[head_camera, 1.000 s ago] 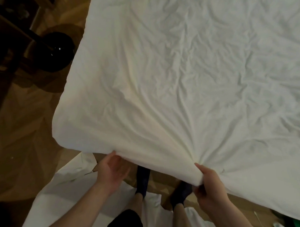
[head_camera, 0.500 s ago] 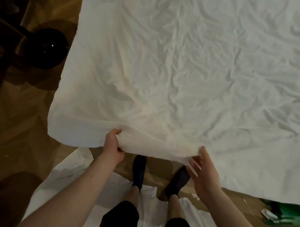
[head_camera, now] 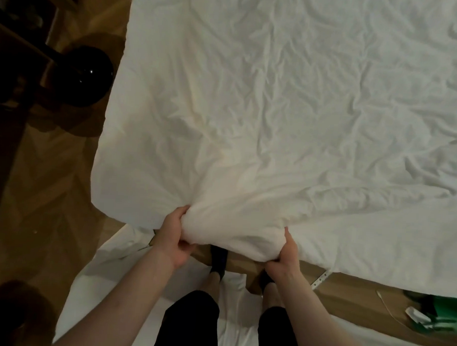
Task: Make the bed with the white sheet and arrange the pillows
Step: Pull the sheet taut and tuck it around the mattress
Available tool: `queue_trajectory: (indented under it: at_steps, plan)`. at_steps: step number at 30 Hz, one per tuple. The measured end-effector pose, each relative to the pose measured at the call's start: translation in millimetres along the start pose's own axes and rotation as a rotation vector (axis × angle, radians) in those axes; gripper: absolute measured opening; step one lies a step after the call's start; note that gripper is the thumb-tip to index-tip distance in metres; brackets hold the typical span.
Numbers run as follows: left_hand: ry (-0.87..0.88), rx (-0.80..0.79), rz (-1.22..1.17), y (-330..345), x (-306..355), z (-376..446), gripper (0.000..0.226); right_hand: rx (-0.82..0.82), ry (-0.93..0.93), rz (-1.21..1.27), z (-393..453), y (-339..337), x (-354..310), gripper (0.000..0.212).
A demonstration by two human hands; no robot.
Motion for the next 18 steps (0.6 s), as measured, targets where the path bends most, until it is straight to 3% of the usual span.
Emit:
queue_trajectory:
  at_steps: [4,6,10,14,16,18]
  plan:
    - [0.060,-0.052,-0.183,-7.2,1.7,0.5,0.035,0.195,-0.221,0.161,-65.7,-26.6,-21.4,0.059]
    - [0.006,-0.128,-0.235,4.6,-11.7,-7.0,0.044,0.266,-0.268,0.171,-104.4,-36.2,-18.8,0.045]
    - [0.011,-0.184,-0.298,46.0,-30.5,-26.5,0.041,0.153,-0.198,0.122,-133.5,-31.2,-5.6,0.036]
    - [0.065,0.005,-0.130,47.9,-30.5,-36.4,0.030,0.147,-0.223,0.078,-156.4,-31.4,-18.9,0.032]
    - [0.162,0.260,0.126,21.6,-14.0,-46.5,0.038,0.208,-0.239,0.031,-166.4,-38.5,-22.9,0.034]
    - [0.375,0.479,0.547,7.4,22.7,-67.1,0.039,0.307,-0.295,-0.062,-173.4,-49.4,-25.7,0.042]
Point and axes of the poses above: each hand's wrist, its own z-axis towards the middle knuckle, its own y-axis out of the palm, x = y × z, the point moved 9 cm from there along z, towards the middle knuckle, and after that the axes turned 12 degrees about y, right-handed, at the moved point
